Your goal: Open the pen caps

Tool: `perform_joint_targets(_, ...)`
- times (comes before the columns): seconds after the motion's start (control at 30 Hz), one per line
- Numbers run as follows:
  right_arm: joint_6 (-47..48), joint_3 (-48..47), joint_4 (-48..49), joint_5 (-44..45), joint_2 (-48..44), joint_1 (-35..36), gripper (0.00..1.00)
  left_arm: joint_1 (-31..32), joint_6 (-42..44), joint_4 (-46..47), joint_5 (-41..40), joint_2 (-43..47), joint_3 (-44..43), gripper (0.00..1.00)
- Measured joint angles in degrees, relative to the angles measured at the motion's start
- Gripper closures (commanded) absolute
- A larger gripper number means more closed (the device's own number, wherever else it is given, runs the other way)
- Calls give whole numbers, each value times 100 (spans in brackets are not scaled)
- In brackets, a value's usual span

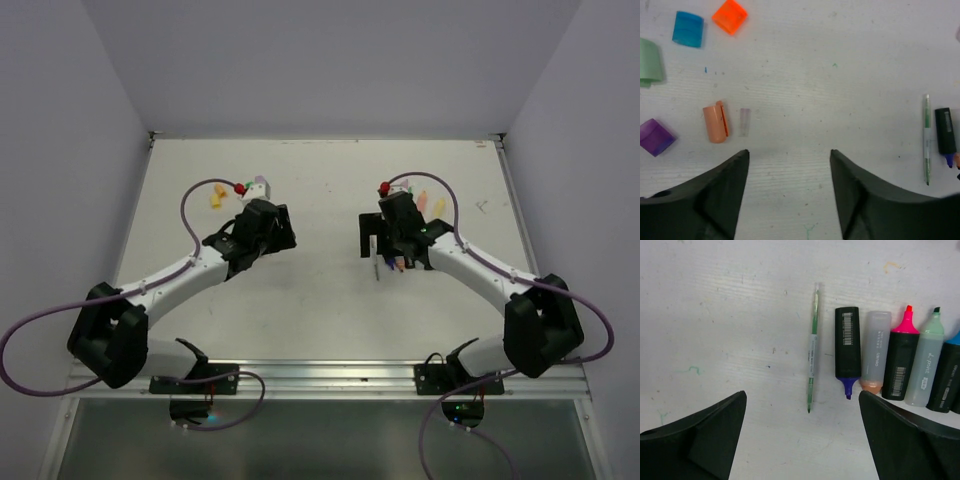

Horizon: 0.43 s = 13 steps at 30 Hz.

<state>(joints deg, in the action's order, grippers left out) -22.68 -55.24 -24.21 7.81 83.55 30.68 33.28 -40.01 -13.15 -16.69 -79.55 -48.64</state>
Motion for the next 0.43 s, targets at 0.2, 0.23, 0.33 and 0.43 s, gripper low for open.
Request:
perform_joint_targets(0.2,-205,170,-358,457,-660,11,1,133,-149,184,455,839,144,0)
perform_joint_targets(0.23,-240,247,-389,487,-717,9,1,138,-173,236,562,970,219,0)
perform_joint_targets(0.33,-328,684,-428,468,-977,9,1,136,-289,511,966,1231,522,0)
perform_joint_targets(0.43,-417,1226,-452,358,-1493,11,1,136,-431,979,1486,1429,1032,0)
